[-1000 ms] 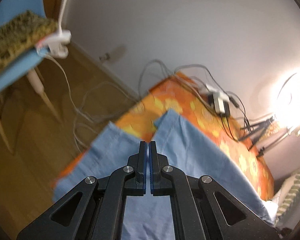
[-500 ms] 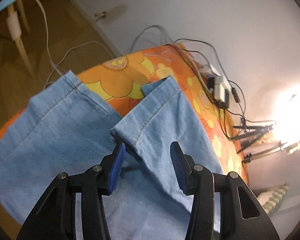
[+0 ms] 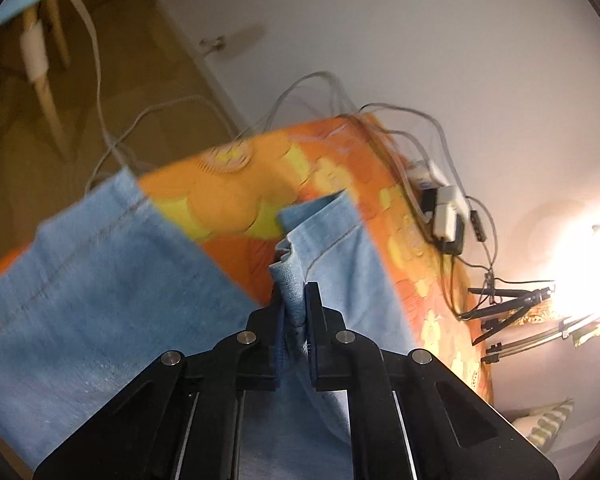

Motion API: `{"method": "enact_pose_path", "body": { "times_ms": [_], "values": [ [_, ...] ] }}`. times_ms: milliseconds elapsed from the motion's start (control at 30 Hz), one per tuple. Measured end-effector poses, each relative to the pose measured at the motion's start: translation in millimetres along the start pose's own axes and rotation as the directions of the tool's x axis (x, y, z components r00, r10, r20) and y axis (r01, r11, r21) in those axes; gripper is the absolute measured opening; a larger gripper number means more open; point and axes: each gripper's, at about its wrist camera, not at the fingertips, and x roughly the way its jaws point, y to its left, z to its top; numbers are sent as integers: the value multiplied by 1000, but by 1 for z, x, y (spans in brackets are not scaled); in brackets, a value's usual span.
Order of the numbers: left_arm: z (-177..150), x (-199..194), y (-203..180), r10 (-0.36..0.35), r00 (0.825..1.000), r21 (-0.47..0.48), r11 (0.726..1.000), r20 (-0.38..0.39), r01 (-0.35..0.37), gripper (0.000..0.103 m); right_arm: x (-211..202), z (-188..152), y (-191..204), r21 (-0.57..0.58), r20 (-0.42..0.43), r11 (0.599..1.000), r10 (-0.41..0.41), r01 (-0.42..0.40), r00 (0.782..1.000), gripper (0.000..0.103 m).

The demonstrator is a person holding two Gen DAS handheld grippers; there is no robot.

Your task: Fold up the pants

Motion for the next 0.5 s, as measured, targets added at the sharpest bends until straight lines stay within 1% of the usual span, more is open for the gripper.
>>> {"method": "enact_pose_path", "body": {
  "times_ms": [67,167,300,333,400,467,500],
  "values": [
    [6,-12,-9,-18,1000,21,1000,24,17,7,-1,4,-4,19,11,1000,-10,10,1000,3],
    [15,-38,-24,-72,996,53,996,52,70,7,-8,9,-7,24,31,999,-40,40,999,3],
    [14,-88,-33,-135,985,114,986,105,123,7,-30,16,-12,32,67,997,-69,67,995,3],
    [9,-103,-29,-149,982,133,982,116,133,7,-36,16,-13,39,73,997,-72,69,995,3],
    [-5,-120,-19,-136,983,161,980,125,115,7,-46,15,-12,43,75,997,-63,60,995,3],
    [-24,-133,4,-110,989,168,981,97,93,7,-53,7,-4,27,60,999,-45,43,997,3],
    [-38,-139,22,-94,993,159,984,76,81,7,-53,2,1,19,47,999,-33,32,998,3]
  ]
}}
